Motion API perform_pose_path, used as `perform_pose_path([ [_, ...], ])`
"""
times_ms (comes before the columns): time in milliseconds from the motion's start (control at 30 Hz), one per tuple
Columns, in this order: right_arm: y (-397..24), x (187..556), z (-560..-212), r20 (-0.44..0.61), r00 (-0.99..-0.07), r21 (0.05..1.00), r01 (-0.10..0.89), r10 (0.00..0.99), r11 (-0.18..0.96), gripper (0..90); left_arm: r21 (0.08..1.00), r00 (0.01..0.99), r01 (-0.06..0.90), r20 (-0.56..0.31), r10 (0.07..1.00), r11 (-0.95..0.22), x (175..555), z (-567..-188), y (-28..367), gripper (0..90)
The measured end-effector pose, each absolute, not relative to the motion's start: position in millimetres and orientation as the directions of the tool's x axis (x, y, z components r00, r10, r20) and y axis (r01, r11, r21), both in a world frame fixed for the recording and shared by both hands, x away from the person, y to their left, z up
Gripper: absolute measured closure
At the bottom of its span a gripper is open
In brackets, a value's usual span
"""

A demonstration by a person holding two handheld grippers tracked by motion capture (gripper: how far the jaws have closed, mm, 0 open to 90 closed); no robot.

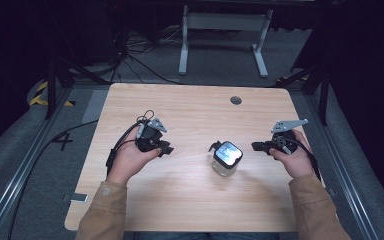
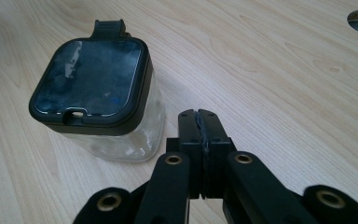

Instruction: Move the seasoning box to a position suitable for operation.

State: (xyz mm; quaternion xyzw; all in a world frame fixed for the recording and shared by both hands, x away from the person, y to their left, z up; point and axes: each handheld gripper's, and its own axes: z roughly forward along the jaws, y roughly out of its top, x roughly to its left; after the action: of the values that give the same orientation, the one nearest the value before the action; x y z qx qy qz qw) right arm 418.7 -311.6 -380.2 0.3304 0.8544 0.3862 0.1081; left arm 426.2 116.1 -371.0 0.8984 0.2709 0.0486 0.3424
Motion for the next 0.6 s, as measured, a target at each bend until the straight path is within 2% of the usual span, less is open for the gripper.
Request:
perform_pose_path([
  [100, -312.7, 418.2, -379.3, 0.069, -0.759, 0.736, 0.476, 0.647, 0.48, 89.9, 0.675, 0.838, 0.452, -0.096, 0.537, -0.583, 423.7, -369.0, 113.8, 73.2],
  [233, -314.3, 417.3, -379.0, 0.102, -0.75, 0.753, 0.487, 0.653, 0.442, 89.8, 0.675, 0.855, 0.442, -0.119, 0.505, -0.591, 420.3, -367.6, 112.4, 75.1],
  [500, -304.6, 422.1, -381.2, 0.106, -0.773, 0.755, 0.472, 0.625, 0.455, 89.9, 0.678, 0.831, 0.481, -0.152, 0.535, -0.555, 413.6, -367.5, 121.6, 76.6],
  [600, -301.0, 425.8, -385.8, 0.112, -0.778, 0.746, 0.477, 0.618, 0.465, 89.9, 0.671, 0.829, 0.479, -0.133, 0.544, -0.566, 412.6, -367.9, 125.4, 77.2],
])
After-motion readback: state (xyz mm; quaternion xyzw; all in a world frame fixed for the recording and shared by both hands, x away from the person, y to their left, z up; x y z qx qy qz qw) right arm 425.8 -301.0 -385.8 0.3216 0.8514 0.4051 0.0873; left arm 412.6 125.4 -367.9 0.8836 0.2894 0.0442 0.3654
